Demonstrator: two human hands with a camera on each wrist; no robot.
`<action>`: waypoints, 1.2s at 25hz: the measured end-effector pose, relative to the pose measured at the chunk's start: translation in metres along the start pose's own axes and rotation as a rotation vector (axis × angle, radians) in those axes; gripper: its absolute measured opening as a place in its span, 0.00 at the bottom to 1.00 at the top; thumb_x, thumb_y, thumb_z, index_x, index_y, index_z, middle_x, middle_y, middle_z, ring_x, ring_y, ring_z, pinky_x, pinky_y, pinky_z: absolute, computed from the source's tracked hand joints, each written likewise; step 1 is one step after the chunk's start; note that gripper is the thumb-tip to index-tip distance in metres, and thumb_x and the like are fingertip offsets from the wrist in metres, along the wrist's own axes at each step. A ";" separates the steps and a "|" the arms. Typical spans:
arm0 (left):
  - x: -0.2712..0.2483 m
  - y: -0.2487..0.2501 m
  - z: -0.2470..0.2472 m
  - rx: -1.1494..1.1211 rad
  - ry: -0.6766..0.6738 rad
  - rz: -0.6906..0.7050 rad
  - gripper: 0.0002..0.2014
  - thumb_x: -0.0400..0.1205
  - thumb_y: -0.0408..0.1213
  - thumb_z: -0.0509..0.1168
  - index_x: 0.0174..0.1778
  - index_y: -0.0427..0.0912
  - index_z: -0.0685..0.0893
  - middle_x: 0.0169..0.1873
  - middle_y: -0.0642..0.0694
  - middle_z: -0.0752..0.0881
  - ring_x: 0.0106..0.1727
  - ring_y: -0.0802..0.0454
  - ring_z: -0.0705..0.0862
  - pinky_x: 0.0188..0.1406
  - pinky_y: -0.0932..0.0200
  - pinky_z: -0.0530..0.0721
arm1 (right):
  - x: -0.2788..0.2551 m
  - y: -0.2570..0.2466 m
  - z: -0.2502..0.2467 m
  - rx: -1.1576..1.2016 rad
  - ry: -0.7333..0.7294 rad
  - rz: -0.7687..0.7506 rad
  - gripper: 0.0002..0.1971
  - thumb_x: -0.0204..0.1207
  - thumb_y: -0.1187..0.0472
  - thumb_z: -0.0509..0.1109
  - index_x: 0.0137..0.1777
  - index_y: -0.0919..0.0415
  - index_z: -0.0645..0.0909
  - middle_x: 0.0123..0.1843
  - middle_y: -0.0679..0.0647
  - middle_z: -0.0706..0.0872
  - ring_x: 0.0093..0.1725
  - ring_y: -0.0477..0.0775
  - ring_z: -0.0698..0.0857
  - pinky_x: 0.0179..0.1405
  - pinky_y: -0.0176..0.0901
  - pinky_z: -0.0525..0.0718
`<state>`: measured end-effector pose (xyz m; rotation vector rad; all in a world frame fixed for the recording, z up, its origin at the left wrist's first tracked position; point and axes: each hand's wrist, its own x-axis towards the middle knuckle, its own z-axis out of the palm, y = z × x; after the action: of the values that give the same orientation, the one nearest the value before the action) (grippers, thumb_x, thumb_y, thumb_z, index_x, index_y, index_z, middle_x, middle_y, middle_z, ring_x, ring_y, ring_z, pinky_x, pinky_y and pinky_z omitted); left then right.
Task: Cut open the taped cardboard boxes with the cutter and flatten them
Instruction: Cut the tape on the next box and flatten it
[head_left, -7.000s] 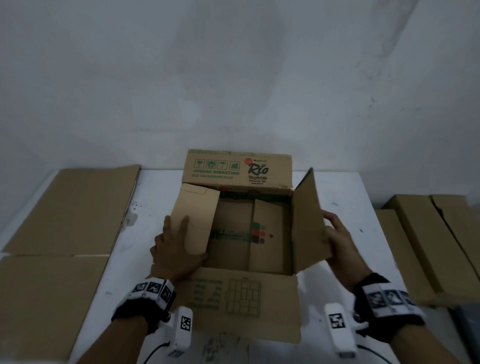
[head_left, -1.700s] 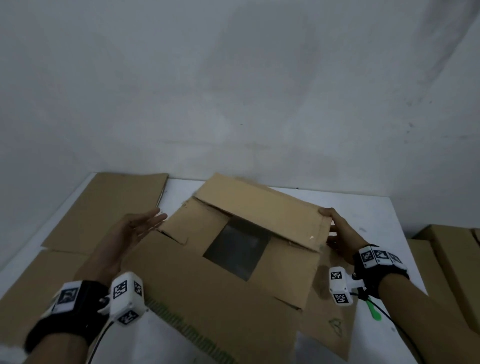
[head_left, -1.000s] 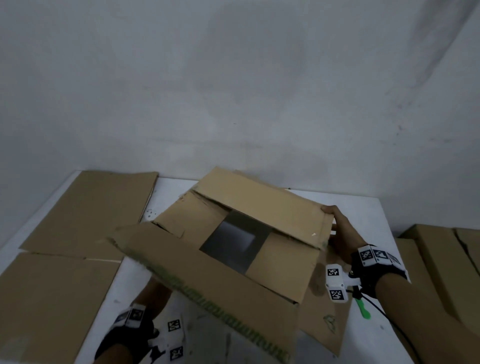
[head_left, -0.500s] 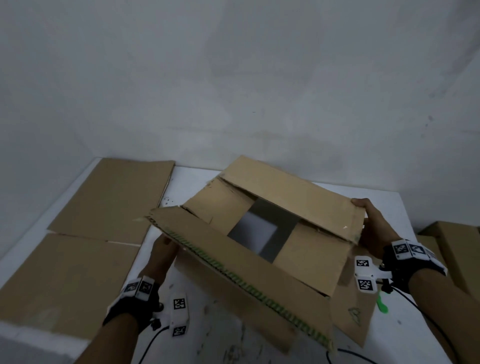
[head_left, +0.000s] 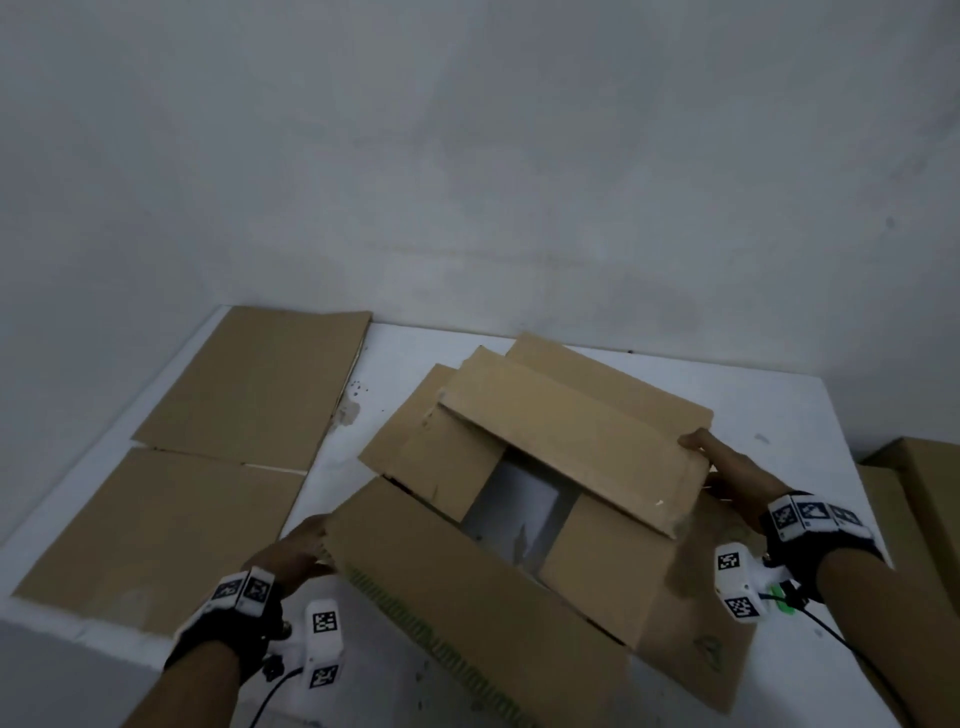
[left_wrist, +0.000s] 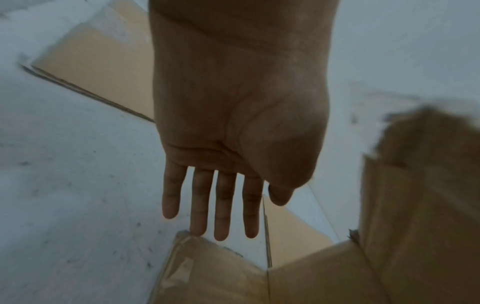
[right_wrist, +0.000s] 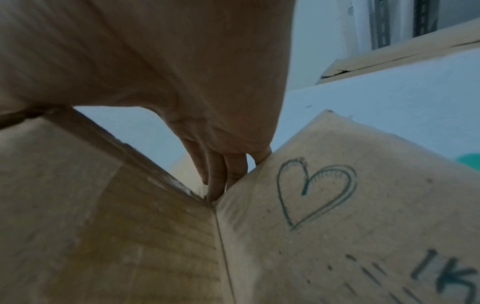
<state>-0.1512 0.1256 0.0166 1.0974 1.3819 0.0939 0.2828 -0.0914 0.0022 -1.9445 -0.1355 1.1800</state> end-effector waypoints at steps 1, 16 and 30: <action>0.006 -0.002 -0.006 -0.013 -0.035 -0.018 0.04 0.81 0.25 0.70 0.47 0.37 0.83 0.45 0.38 0.83 0.47 0.41 0.82 0.56 0.54 0.85 | 0.001 0.003 0.004 -0.026 0.005 0.001 0.31 0.64 0.35 0.74 0.58 0.59 0.86 0.54 0.66 0.90 0.56 0.68 0.86 0.62 0.60 0.83; 0.053 0.129 0.045 1.226 -0.175 0.424 0.50 0.73 0.56 0.79 0.87 0.59 0.57 0.86 0.49 0.60 0.84 0.46 0.62 0.81 0.46 0.66 | 0.011 -0.011 0.038 -0.469 0.334 -0.466 0.19 0.79 0.58 0.70 0.71 0.52 0.78 0.61 0.62 0.79 0.62 0.62 0.79 0.58 0.48 0.76; 0.073 0.083 0.124 1.318 0.087 0.284 0.79 0.54 0.71 0.81 0.82 0.59 0.23 0.81 0.35 0.22 0.84 0.22 0.39 0.77 0.19 0.57 | -0.043 -0.049 0.023 -1.081 -0.199 -0.426 0.47 0.64 0.31 0.79 0.80 0.42 0.61 0.71 0.49 0.74 0.63 0.53 0.78 0.65 0.48 0.79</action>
<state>0.0124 0.1469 -0.0059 2.3814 1.3029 -0.6639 0.2566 -0.0665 0.0614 -2.4566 -1.4677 1.0782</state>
